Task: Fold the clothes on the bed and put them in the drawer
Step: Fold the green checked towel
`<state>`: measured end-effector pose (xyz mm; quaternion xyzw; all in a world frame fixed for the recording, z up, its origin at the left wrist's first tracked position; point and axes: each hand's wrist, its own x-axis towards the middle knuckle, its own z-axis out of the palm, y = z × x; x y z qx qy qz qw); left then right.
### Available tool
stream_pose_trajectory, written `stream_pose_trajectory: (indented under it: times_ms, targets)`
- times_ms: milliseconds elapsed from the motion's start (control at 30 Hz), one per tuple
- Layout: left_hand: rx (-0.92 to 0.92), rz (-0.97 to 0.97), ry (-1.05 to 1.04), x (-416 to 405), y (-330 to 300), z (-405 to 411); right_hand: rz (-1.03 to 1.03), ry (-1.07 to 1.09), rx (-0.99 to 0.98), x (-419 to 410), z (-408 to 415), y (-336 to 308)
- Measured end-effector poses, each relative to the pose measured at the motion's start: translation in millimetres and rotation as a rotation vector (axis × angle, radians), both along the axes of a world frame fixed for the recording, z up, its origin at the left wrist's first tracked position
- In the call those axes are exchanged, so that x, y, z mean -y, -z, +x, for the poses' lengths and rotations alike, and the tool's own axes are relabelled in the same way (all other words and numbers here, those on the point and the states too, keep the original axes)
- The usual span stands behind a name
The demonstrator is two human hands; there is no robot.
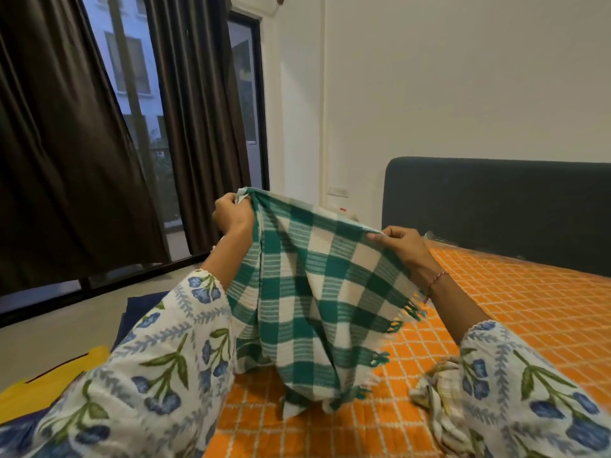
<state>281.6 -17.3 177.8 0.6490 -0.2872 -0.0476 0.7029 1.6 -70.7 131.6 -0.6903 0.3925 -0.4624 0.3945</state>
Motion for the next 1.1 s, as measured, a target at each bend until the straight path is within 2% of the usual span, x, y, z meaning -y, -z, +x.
stream_pose_trajectory:
  times_ms: [100, 200, 333, 400, 500, 567, 600, 667, 700, 733, 767, 800, 867, 933, 1033, 1100]
  targets:
    - [0.02, 0.011, -0.046, -2, 1, 1, 0.167, -0.218, -0.067, -3, -18, -1]
    - [0.028, 0.069, -0.11, -3, 7, 10, 0.199, -0.41, -0.172, -12, -29, -3]
    - [0.025, 0.131, -0.066, 2, 16, 0, 0.17, -0.468, -0.111, -34, -17, -12]
    - [0.083, 0.155, -0.016, 8, 17, -15, 0.19, -0.538, -0.073, -43, -10, -20]
    - [0.387, 0.155, 0.12, 18, 11, -50, 0.136, -0.59, -0.083, -53, -2, -30]
    - [0.625, 0.132, 0.378, 18, 0, -79, -0.083, -0.484, -0.175, -57, 5, -30]
    - [0.784, 0.198, 0.544, 15, -6, -93, -0.228, -0.384, -0.233, -57, 9, -28]
    - [1.238, 0.554, 0.726, 12, -17, -116, -0.476, -0.166, -0.321, -52, 16, -15]
    - [1.425, 0.727, 0.709, 11, -19, -121, -0.54, -0.092, -0.344, -48, 17, -5]
    - [1.522, 0.849, 0.654, 11, -20, -121, -0.557, -0.054, -0.359, -45, 15, 7]
    - [1.553, 0.918, 0.611, 10, -20, -117, -0.538, -0.039, -0.353, -42, 12, 19]
    - [1.508, 0.937, 0.629, 11, -19, -111, -0.487, -0.038, -0.326, -40, 9, 30]
    - [1.33, 0.881, 0.731, 11, -17, -96, -0.372, -0.067, -0.261, -39, 7, 46]
    - [1.245, 0.851, 0.749, 7, -13, -87, -0.326, -0.091, -0.257, -42, 14, 53]
    - [1.322, 0.857, 0.514, 4, -1, -82, -0.329, -0.114, -0.226, -48, 31, 47]
    - [1.268, 0.843, 0.365, 0, 3, -78, -0.303, -0.137, -0.134, -53, 43, 43]
